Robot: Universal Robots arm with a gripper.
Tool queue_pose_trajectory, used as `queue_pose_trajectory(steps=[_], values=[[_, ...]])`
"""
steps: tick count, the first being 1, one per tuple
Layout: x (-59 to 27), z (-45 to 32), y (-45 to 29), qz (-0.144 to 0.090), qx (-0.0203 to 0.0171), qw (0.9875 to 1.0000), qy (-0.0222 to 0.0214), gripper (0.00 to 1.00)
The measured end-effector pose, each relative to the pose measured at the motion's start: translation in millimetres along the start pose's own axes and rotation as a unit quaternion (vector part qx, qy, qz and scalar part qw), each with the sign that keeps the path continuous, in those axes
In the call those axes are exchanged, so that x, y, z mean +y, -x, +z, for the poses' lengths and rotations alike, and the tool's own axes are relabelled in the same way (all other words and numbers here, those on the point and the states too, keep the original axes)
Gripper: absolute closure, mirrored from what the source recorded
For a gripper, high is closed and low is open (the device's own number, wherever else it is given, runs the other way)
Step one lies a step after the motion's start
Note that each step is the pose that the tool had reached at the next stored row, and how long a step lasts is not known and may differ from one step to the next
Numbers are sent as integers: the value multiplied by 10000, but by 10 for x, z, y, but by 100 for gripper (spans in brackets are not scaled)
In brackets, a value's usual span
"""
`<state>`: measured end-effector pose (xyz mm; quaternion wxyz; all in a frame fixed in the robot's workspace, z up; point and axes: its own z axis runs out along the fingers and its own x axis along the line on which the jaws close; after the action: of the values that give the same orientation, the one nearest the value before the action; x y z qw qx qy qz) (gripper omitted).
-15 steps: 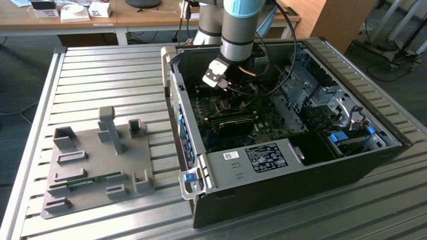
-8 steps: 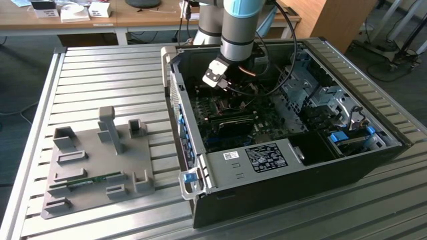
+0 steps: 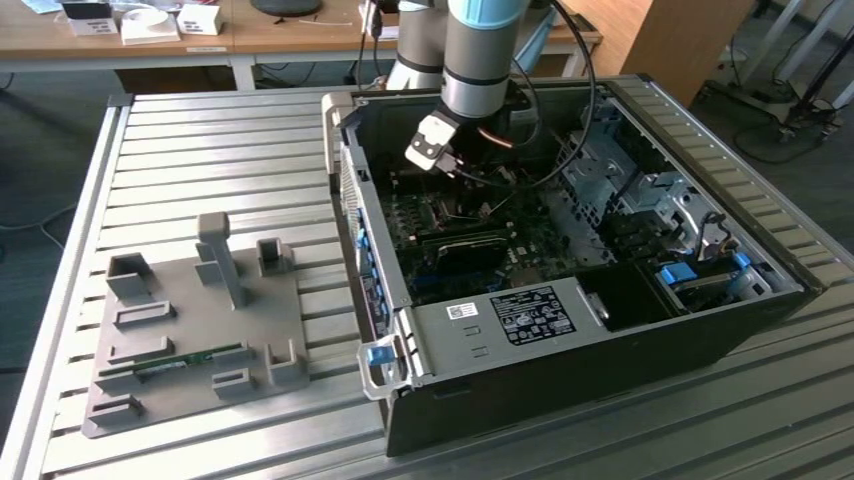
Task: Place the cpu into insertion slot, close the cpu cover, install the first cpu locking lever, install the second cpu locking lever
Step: 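Place the cpu into insertion slot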
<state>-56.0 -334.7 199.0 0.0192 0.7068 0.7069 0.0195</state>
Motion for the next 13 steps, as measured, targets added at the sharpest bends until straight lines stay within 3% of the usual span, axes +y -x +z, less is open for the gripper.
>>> queue_pose_trajectory(steps=[4,13], values=[[3,-51,-1,0,-1,10000,0,38],[3,-53,-1,0,0,10000,0,40]])
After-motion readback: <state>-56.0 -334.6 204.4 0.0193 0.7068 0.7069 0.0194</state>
